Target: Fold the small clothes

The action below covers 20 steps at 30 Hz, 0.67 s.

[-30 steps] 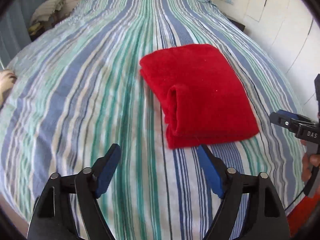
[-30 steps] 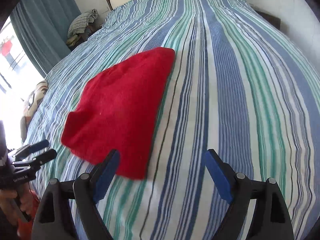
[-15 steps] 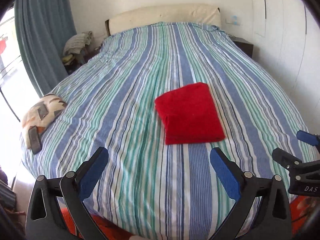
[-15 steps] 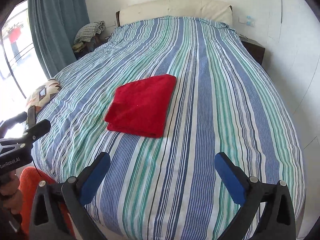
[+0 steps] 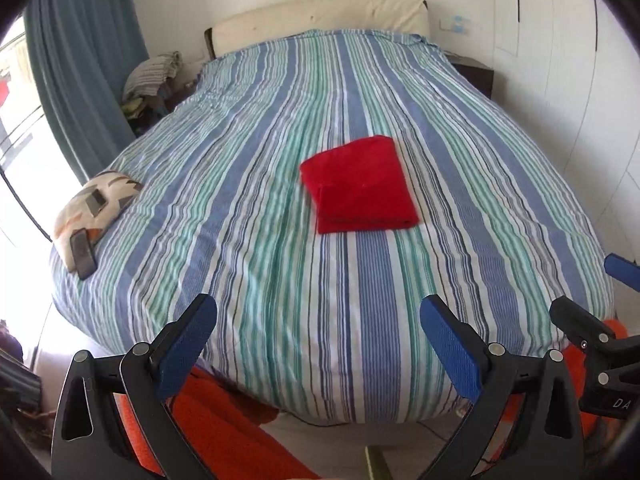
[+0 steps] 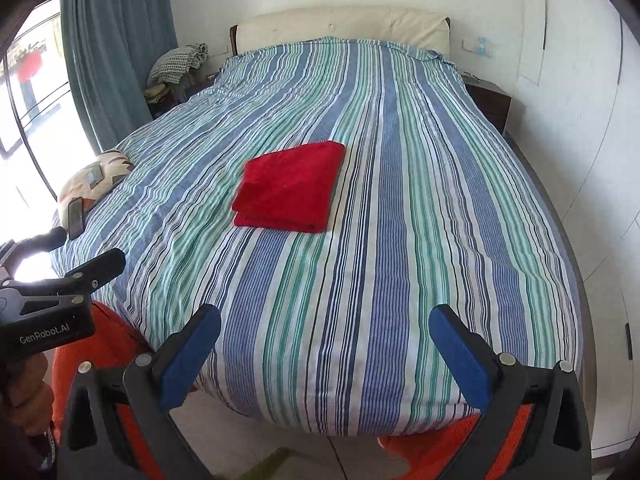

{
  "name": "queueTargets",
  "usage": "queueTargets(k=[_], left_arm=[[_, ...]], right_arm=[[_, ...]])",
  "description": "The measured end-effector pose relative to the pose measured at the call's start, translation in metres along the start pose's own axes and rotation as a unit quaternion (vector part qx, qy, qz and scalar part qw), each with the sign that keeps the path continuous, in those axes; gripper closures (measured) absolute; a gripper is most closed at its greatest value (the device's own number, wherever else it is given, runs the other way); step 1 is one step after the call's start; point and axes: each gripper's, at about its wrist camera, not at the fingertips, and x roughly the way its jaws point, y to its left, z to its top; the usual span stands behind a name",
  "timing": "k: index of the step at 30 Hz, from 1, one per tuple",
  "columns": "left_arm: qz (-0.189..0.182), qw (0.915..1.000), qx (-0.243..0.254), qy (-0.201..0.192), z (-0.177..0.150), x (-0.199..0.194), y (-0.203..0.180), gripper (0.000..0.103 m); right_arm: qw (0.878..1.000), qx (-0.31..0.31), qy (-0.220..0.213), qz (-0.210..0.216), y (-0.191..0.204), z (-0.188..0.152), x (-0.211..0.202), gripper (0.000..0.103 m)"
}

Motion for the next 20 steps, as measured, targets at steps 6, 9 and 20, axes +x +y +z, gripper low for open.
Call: queueTargets(k=[6,9,20], left_arm=[[-0.012,0.9999,-0.002,0.006,-0.004,-0.001,0.0,0.001],[-0.012,0.9999,-0.002,0.004,-0.004,-0.002,0.0,0.001],[0.0,0.9999,-0.002,-0.013,-0.003,-0.006,0.002,0.001]], right_arm=[[1.0,-0.028,-0.011,-0.002,0.021,0.004,-0.012,0.001],[0.999,-0.038,-0.018,-0.007,0.027,0.008,-0.013,0.0],[0.999,-0.034,-0.016,-0.011,0.028,0.014,-0.007,0.0]])
